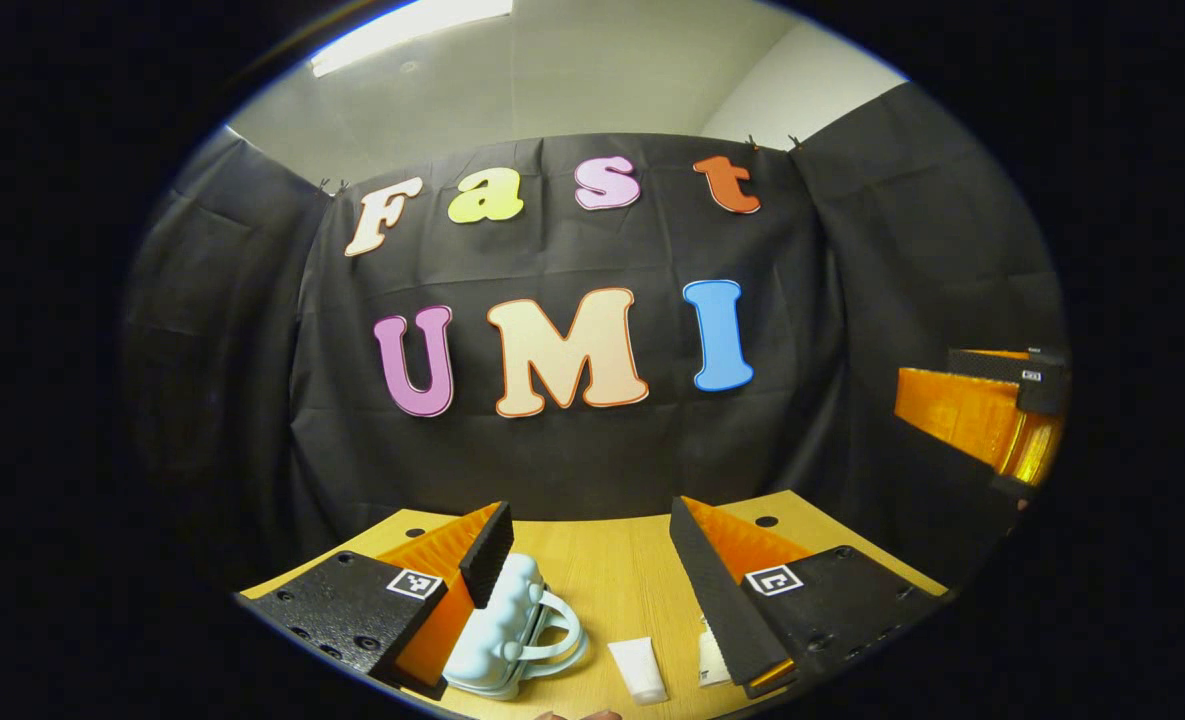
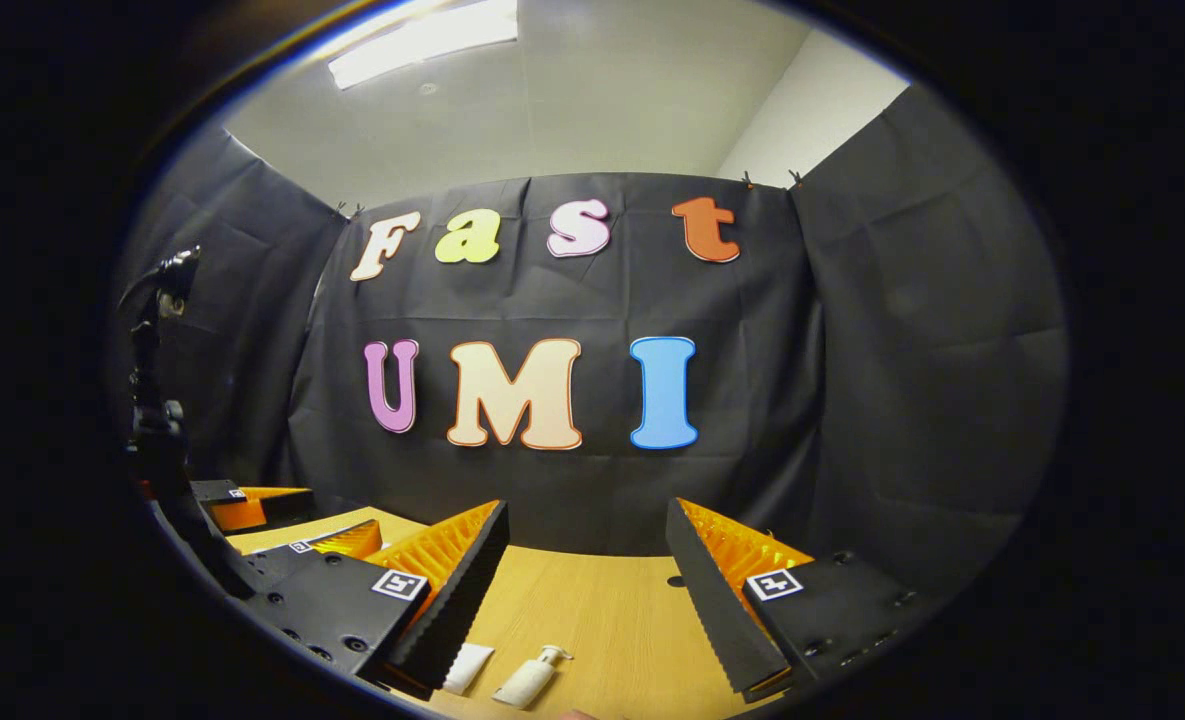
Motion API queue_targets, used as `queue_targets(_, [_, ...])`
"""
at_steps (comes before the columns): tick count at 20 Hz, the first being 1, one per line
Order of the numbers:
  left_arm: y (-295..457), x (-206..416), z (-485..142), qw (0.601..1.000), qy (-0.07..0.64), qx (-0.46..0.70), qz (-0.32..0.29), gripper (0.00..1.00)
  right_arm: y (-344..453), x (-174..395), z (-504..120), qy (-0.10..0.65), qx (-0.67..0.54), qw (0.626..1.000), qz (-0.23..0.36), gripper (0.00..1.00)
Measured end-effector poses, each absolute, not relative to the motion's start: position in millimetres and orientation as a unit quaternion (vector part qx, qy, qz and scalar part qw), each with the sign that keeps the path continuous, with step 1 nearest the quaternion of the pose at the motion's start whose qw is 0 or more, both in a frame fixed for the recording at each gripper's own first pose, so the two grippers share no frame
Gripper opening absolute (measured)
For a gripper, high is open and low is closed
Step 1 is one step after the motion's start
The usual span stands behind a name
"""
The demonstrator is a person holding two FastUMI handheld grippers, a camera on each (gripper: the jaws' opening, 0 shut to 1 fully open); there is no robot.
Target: First open the suitcase, pack the skin care products into it, and then close the suitcase.
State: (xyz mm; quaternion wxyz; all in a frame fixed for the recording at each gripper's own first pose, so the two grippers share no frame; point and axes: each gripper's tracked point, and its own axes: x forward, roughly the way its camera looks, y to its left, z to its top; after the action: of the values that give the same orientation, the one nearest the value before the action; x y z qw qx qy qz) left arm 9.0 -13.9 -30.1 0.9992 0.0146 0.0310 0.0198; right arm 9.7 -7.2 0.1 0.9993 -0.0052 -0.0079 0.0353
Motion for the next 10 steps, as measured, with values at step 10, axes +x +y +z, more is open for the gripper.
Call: queue_targets(10, [-13.7,31.7,-155.6,0.982,0.187,0.002,-0.023,0.94,-9.6,14.8,-22.8,0.018,-0.008,1.000,-0.001,1.00])
